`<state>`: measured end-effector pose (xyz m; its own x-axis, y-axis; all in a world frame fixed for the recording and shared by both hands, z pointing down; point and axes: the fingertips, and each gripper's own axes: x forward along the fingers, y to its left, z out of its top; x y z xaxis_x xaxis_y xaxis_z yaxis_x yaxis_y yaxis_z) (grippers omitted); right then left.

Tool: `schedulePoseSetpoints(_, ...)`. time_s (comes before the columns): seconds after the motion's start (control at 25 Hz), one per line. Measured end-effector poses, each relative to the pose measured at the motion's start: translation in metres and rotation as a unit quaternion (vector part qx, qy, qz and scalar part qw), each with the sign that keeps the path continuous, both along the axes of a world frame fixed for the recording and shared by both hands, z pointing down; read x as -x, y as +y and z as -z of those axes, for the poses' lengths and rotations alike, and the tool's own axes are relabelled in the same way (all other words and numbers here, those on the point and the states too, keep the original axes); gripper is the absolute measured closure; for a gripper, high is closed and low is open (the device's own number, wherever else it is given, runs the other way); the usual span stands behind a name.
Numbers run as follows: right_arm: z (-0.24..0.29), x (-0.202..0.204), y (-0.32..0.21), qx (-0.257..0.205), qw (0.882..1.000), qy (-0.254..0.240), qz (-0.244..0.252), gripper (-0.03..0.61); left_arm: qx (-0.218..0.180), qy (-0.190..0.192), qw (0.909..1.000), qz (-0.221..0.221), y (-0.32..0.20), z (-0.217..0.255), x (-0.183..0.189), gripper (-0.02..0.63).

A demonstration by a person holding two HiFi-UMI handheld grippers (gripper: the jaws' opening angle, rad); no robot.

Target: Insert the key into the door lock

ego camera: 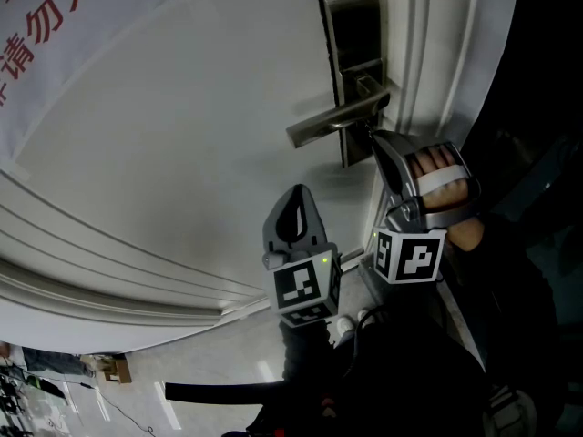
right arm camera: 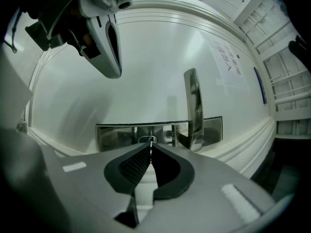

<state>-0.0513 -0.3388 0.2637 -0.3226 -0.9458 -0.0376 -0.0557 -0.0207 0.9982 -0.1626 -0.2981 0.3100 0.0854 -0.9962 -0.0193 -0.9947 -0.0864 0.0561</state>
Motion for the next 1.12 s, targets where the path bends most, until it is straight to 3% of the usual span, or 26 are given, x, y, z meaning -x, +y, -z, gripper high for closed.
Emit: schedulePoseSetpoints(1.12, 0.0011, 0.0032, -0.0033, -0.001, 1.0, 0.002, -0.001, 0.566, 0.0, -0.003, 1.0, -0.009, -0.0064, -0.0003, 0.0019, 0.612)
